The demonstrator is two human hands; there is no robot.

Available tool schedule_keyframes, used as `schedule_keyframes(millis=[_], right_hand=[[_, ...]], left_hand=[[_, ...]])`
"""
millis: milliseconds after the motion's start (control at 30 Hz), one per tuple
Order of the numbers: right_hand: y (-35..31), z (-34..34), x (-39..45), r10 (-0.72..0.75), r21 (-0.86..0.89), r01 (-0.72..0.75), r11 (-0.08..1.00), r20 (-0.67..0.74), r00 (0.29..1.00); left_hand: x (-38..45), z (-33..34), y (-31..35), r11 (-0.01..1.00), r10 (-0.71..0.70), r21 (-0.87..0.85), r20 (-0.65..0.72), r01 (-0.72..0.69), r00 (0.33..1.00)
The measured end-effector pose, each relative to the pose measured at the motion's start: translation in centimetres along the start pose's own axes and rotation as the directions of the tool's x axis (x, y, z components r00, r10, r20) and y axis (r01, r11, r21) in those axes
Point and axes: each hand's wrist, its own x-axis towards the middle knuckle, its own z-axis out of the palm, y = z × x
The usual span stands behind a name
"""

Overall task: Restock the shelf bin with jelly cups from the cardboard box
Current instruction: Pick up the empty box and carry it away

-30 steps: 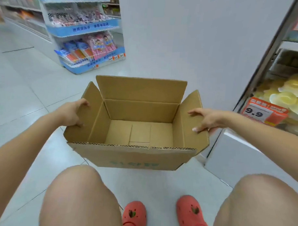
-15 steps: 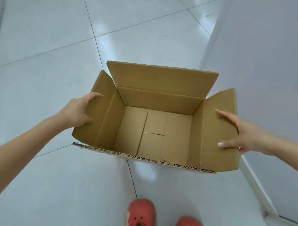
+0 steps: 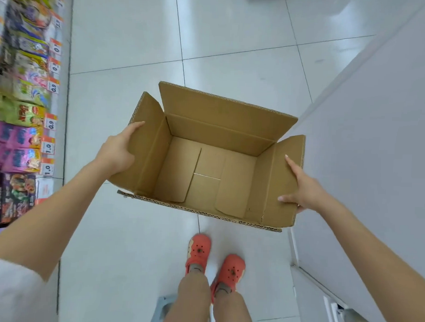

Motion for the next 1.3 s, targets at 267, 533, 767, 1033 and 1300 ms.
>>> schedule_keyframes(millis=[267, 533, 767, 1033, 1300], right_hand=[[-10.3, -5.7, -3.7, -0.004, -0.009, 0.004, 1.0, -0.001, 1.0], [-21.5, -11.9, 4.3, -0.031, 0.037, 0.033, 0.999, -0.061, 0.998], [-27.5, -21.4, 10.6, -0.024, 0.073, 0.038, 0.997, -0.181, 0.983], [-31.7, -35.8, 19.3, 0.021, 0.105, 0.007, 0.994, -0.263, 0.964], [-33.4, -50.0, 26.2, 0.07, 0.212, -0.003, 0.977, -0.312, 0.947]], left_hand=[[-1.4, -10.4, 1.8, 0.999, -0.024, -0.036, 0.036, 0.025, 0.999], [12.5, -17.6, 4.6, 1.0, -0.006, 0.016, 0.078, 0.005, 0.997], [26.3, -23.2, 13.9, 0.99, 0.136, 0.017, 0.079, -0.137, 0.988], [41.3, -28.4, 28.5, 0.959, 0.282, -0.079, 0.137, -0.273, 0.95], [54.8, -31.0, 44.0, 0.929, 0.37, -0.06, 0.192, -0.366, 0.909]])
